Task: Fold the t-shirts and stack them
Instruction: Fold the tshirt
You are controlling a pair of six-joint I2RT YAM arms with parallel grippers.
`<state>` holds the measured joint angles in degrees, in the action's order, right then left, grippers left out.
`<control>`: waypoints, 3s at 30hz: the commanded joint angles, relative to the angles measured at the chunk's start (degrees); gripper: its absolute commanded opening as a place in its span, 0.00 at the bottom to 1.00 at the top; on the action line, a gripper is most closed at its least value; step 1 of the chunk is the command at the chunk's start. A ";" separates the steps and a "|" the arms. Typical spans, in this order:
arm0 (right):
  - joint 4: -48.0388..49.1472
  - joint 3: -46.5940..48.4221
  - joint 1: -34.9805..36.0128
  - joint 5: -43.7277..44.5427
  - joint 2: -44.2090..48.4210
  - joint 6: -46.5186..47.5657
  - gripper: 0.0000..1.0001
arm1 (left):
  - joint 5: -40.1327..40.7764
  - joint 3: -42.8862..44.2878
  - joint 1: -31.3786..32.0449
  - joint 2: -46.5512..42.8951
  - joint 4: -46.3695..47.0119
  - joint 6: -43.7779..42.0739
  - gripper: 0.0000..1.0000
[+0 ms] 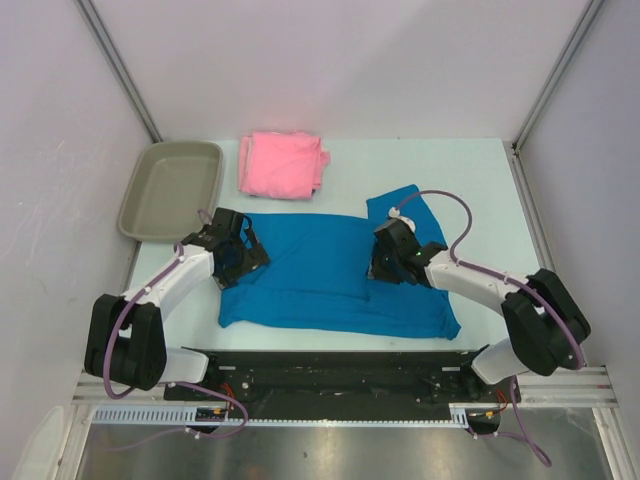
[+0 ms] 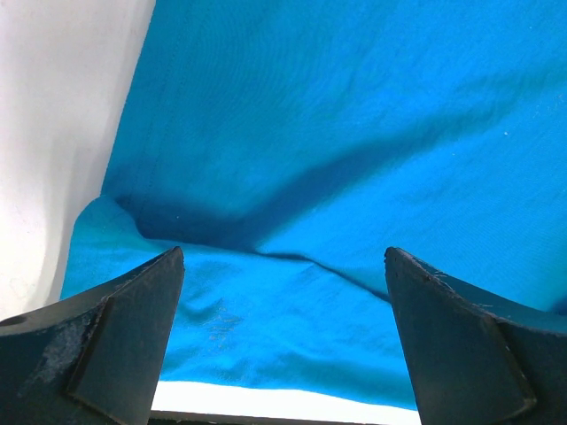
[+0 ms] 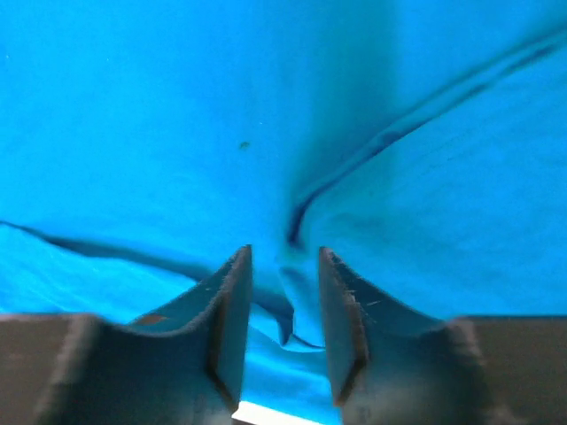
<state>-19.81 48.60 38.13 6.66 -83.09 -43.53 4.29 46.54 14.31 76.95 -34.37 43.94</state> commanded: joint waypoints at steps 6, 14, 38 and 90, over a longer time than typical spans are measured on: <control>-0.91 1.50 0.37 11.87 8.10 5.47 1.00 | -0.43 -1.19 0.28 -3.82 0.71 -2.02 1.00; -13.07 0.97 -12.87 13.16 10.85 7.92 1.00 | -8.42 -2.25 1.86 -7.69 5.17 -5.97 1.00; 1.88 20.13 -24.86 -9.90 -12.62 14.52 0.99 | 3.44 22.35 -7.09 18.93 -6.51 -8.17 0.99; 3.99 20.66 -26.70 -12.63 -12.27 15.23 0.98 | 5.81 51.10 -11.93 51.20 -6.06 -17.84 0.23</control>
<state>-17.91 66.89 11.29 -5.91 -95.07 -28.69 9.19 99.50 3.77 127.07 -40.82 26.02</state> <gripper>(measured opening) 0.980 0.264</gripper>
